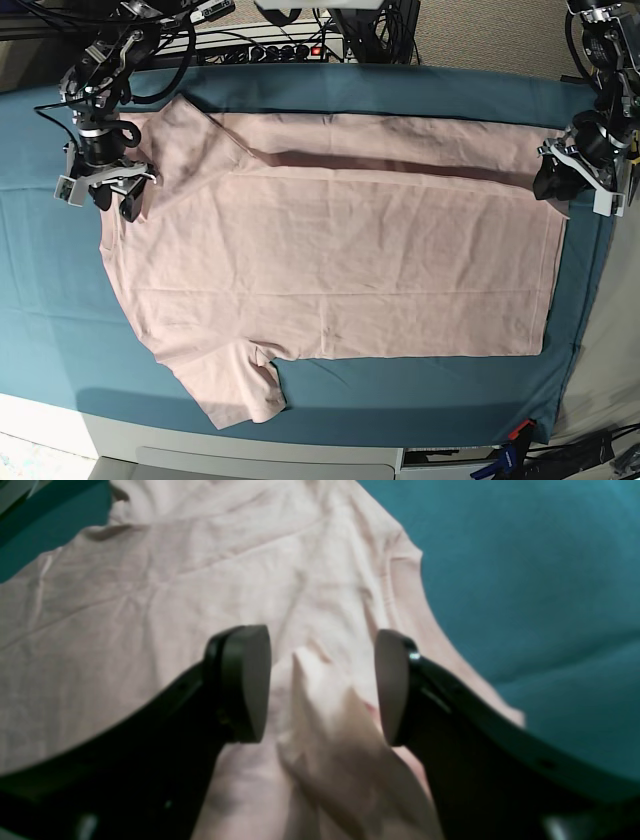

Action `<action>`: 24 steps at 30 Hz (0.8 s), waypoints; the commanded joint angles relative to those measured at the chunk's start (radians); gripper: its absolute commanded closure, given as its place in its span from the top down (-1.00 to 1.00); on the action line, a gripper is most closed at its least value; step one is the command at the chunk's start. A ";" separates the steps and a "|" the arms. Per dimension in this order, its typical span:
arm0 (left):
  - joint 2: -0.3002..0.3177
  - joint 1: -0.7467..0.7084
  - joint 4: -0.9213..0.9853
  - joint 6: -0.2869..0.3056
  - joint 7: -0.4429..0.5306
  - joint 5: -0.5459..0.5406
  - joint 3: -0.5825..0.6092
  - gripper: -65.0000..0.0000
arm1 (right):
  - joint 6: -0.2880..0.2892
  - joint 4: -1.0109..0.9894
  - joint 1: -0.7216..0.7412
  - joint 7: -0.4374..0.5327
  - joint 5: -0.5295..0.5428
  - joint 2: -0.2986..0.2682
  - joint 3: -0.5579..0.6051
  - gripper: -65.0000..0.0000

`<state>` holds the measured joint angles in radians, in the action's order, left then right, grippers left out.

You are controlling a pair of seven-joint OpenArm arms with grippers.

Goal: Fold the T-shirt properly
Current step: 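Release the shirt edge with both grippers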

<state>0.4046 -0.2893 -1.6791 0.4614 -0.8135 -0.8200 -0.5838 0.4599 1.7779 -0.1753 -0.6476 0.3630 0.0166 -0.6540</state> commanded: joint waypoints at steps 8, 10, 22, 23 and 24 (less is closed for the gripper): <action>0.016 0.007 -0.014 0.007 0.029 -0.018 -0.008 -0.11 | -0.031 0.014 0.012 0.022 0.003 -0.034 -0.075 0.02; 0.016 0.007 -0.014 0.007 0.029 -0.021 -0.008 -0.11 | -0.031 0.014 0.012 0.015 0.005 -0.034 -0.099 0.02; 0.016 0.007 -0.014 0.011 0.029 -0.048 -0.008 -0.11 | -0.031 0.014 0.011 -0.019 0.033 -0.061 -0.132 0.02; 0.016 0.007 -0.014 0.011 0.029 -0.048 -0.008 -0.11 | -0.031 0.014 0.011 -0.019 0.033 -0.061 -0.132 0.02; 0.016 0.007 -0.014 0.011 0.029 -0.048 -0.008 -0.11 | -0.031 0.014 0.011 -0.019 0.033 -0.061 -0.132 0.02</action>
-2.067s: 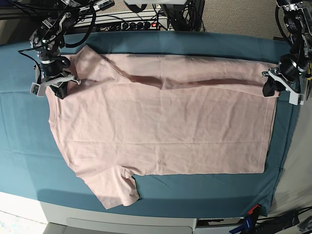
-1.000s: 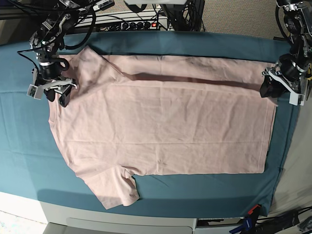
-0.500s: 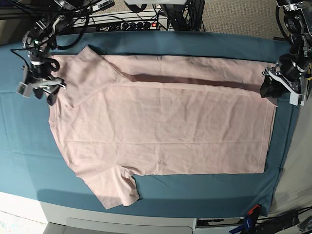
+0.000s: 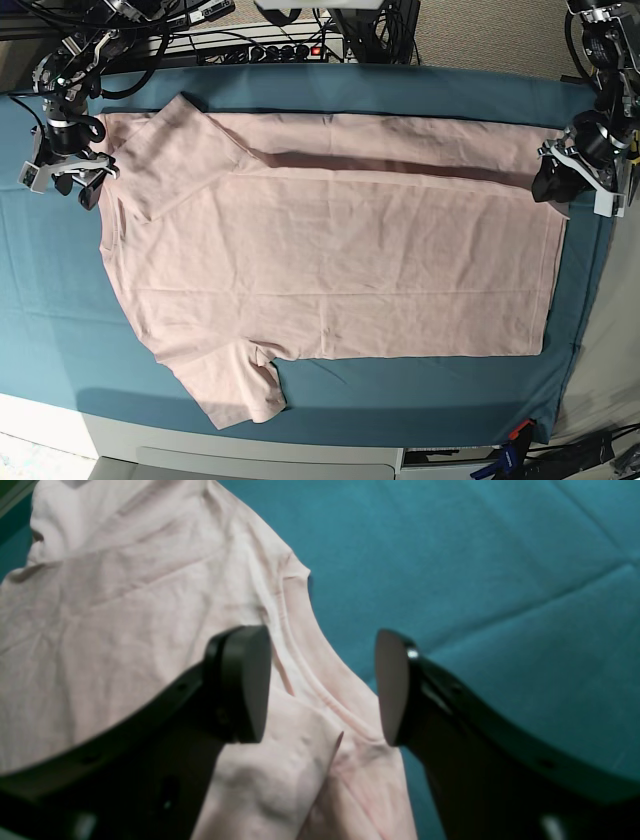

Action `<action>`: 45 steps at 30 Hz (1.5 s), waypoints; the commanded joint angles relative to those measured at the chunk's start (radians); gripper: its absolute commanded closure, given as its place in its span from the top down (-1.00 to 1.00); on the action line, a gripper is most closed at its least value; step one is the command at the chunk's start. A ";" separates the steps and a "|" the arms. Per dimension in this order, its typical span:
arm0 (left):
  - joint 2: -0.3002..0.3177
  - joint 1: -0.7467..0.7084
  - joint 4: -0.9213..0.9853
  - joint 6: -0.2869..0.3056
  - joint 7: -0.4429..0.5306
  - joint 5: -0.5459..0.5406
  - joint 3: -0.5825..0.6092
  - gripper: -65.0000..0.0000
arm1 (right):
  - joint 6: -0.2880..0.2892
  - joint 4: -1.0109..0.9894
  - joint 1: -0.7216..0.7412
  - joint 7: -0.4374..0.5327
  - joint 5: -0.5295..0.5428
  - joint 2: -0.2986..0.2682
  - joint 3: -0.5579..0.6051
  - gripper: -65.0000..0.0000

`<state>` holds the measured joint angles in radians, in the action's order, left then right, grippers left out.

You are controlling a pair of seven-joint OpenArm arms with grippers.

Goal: Fold the T-shirt properly
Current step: 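Release the shirt edge with both grippers, then move both grippers along the shirt sides toward the hem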

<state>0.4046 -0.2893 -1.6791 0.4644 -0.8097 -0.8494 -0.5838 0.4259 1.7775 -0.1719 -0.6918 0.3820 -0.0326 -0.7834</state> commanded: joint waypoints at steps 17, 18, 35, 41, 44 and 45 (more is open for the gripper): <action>0.005 0.007 -0.014 0.008 0.025 -0.018 -0.008 -0.11 | 0.003 0.014 0.008 0.024 0.014 -0.012 -0.003 0.02; 0.005 0.007 -0.014 0.008 0.025 -0.019 -0.008 -0.11 | 0.003 0.014 0.008 0.024 0.014 -0.012 -0.003 0.02; 0.008 0.245 0.017 -0.039 0.056 0.187 0.232 -0.11 | 0.003 -0.133 0.241 0.053 -0.153 -0.138 0.240 0.02; 0.008 0.391 0.092 -0.118 0.123 0.370 0.384 -0.11 | 0.003 -0.455 0.432 0.058 -0.154 -0.182 0.240 0.02; 0.008 0.476 0.190 -0.130 0.129 0.378 0.396 -0.11 | 0.006 -0.583 0.517 0.059 -0.150 -0.200 0.241 0.02; 0.009 0.508 0.236 -0.132 0.137 0.378 0.396 -0.11 | 0.008 -0.614 0.541 0.060 -0.150 -0.204 0.241 0.02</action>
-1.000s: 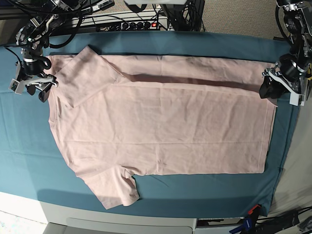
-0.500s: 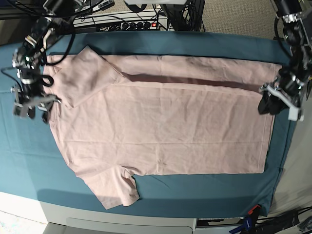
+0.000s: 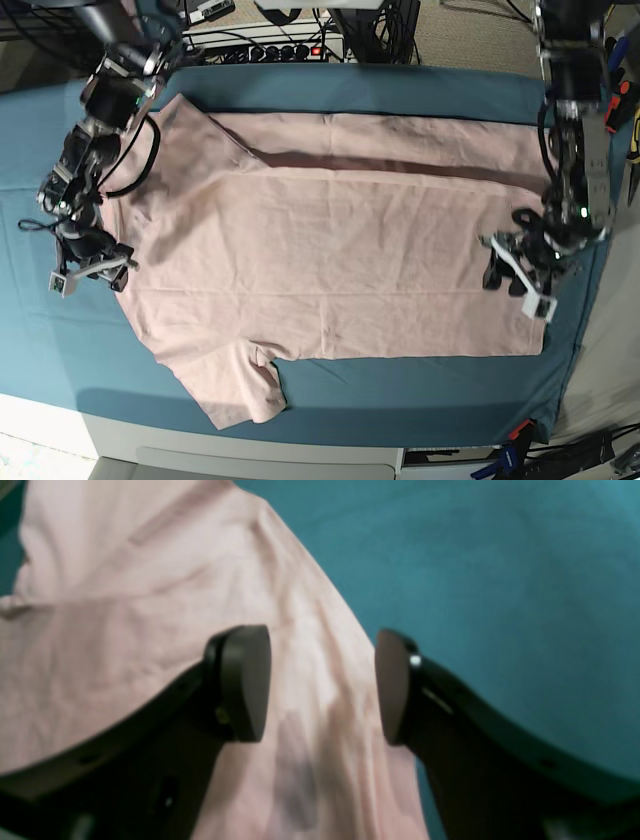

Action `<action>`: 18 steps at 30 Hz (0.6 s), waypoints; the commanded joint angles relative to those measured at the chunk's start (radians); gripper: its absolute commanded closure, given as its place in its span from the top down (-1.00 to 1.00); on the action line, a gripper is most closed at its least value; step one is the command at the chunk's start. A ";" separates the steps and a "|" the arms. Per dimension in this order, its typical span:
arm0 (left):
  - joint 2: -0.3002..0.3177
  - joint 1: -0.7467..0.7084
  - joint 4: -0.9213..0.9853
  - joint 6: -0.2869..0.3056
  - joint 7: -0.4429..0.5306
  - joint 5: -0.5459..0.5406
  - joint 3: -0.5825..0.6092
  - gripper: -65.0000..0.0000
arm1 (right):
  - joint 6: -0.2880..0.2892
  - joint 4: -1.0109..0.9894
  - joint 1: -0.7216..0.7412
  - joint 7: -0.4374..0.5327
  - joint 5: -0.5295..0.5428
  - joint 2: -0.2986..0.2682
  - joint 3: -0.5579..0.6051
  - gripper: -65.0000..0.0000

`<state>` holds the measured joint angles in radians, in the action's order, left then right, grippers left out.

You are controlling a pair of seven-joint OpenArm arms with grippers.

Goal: Fold the T-shirt properly
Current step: 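Move both grippers along the shirt sides toward the hem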

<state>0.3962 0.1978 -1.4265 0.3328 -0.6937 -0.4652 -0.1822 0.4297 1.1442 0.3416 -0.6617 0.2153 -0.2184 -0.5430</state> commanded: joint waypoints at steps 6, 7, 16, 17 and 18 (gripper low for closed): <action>0.019 0.249 0.341 0.000 0.073 -0.013 -0.006 -0.11 | 0.013 -0.106 0.138 0.046 0.019 -0.037 0.042 0.02; 0.019 0.285 0.395 0.000 0.079 -0.021 -0.006 -0.11 | 0.013 -0.125 0.156 0.052 0.017 -0.040 0.058 0.02; 0.024 0.496 0.678 -0.036 0.141 0.021 -0.006 -0.11 | -0.009 -0.277 0.297 0.109 -0.103 -0.053 0.226 0.02; 0.029 0.504 0.694 -0.059 0.156 0.035 -0.006 -0.11 | -0.019 -0.277 0.301 0.109 -0.120 -0.053 0.241 0.02; 0.035 0.513 0.713 -0.076 0.172 0.046 -0.006 -0.15 | -0.035 -0.277 0.304 0.110 -0.137 -0.053 0.257 0.02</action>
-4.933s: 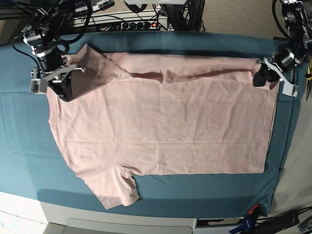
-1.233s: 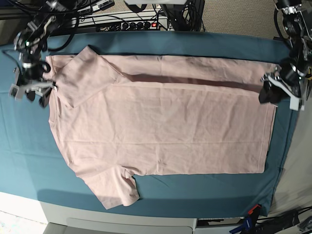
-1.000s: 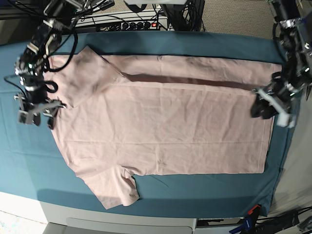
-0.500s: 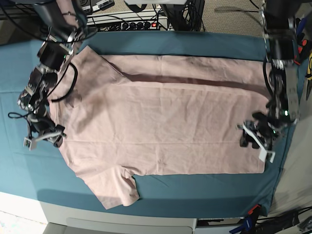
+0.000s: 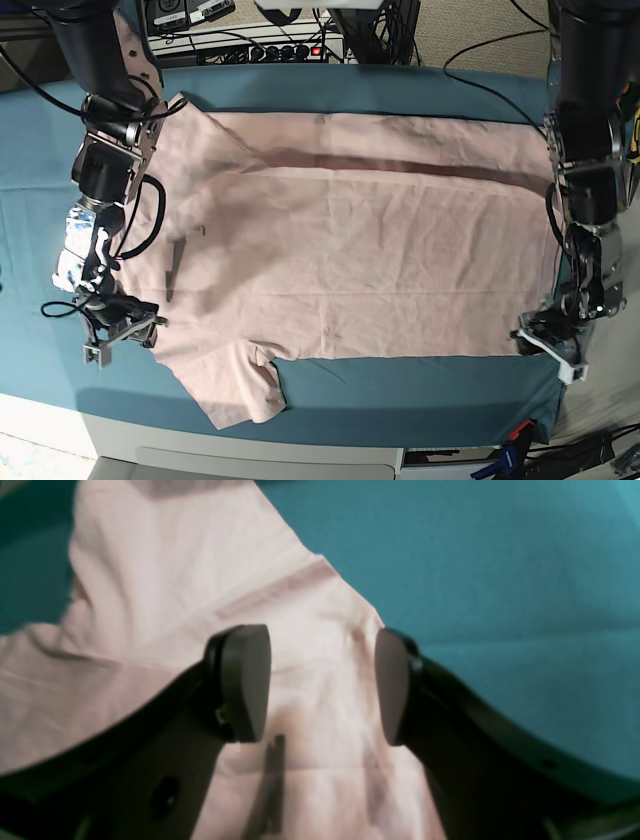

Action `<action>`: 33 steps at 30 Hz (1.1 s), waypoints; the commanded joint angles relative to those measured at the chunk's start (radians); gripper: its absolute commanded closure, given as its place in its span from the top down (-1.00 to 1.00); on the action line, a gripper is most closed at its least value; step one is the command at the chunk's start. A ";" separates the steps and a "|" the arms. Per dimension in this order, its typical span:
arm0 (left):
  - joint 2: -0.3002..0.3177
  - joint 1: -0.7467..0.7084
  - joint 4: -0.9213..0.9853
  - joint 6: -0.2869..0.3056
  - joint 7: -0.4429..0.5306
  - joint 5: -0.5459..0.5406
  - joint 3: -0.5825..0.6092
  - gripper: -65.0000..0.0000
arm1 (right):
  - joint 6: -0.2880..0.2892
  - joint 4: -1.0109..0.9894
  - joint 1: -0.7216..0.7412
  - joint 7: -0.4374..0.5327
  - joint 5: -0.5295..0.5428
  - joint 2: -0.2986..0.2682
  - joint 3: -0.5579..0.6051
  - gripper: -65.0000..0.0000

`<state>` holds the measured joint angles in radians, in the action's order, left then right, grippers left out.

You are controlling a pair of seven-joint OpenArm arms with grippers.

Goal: Fold the T-shirt properly
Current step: 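Move both grippers along the shirt sides toward the hem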

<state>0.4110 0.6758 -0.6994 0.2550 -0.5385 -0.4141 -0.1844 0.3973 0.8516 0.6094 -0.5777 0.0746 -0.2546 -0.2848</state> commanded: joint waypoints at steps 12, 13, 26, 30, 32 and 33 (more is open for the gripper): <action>0.084 0.078 0.216 -0.056 0.095 0.047 -0.004 -0.29 | -0.073 0.016 0.036 0.029 -0.038 -0.017 0.041 0.02; 0.085 0.078 0.229 -0.056 0.095 0.043 -0.004 -0.29 | -0.073 0.016 0.035 0.029 -0.038 -0.017 0.041 0.02; 0.056 0.088 0.264 -0.019 0.093 -0.036 -0.004 -0.29 | -0.072 0.016 0.002 0.029 -0.037 -0.017 0.041 0.02; 0.037 0.101 0.264 -0.018 0.094 -0.036 -0.004 -0.29 | -0.072 0.016 -0.003 0.028 -0.037 -0.017 0.041 0.02; 0.029 0.109 0.264 -0.016 0.095 -0.036 -0.004 -0.29 | -0.072 0.016 -0.005 0.025 -0.038 -0.017 0.041 0.02; 0.028 0.112 0.264 -0.010 0.095 -0.035 -0.004 -0.29 | -0.072 0.016 -0.006 0.025 -0.037 -0.017 0.041 0.02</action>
<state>0.4244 0.7467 -0.4229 0.2363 -0.4625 -0.4385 -0.1852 0.3283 0.8509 0.5686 -0.5755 0.0303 -0.2573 -0.2455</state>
